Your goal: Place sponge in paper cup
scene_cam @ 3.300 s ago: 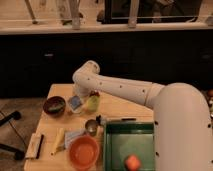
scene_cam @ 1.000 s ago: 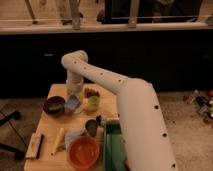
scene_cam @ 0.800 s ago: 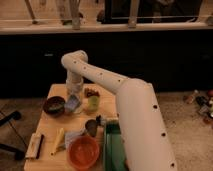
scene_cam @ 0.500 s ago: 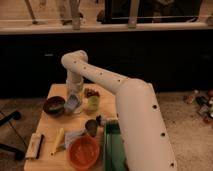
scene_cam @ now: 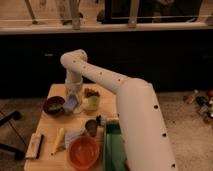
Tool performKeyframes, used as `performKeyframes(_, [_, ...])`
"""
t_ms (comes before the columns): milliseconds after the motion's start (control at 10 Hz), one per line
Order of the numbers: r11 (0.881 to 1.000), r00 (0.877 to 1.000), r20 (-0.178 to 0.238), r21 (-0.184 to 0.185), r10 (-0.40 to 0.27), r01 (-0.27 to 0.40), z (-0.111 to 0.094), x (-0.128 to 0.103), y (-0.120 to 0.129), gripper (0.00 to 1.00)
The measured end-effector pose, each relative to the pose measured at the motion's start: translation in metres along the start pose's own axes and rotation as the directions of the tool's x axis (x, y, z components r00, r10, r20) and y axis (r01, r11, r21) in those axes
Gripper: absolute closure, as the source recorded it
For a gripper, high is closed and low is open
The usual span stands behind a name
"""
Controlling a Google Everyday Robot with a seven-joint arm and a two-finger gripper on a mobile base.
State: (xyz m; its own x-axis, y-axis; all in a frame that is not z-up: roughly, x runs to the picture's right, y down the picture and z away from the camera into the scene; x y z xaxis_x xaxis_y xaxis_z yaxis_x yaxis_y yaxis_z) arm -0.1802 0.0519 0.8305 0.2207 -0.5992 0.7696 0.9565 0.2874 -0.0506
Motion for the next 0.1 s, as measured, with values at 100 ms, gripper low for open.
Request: performKeyframes(100, [1.0,1.0,0.001,0.001,0.003,-0.003,-0.0009,-0.0004,0.0013,0.2])
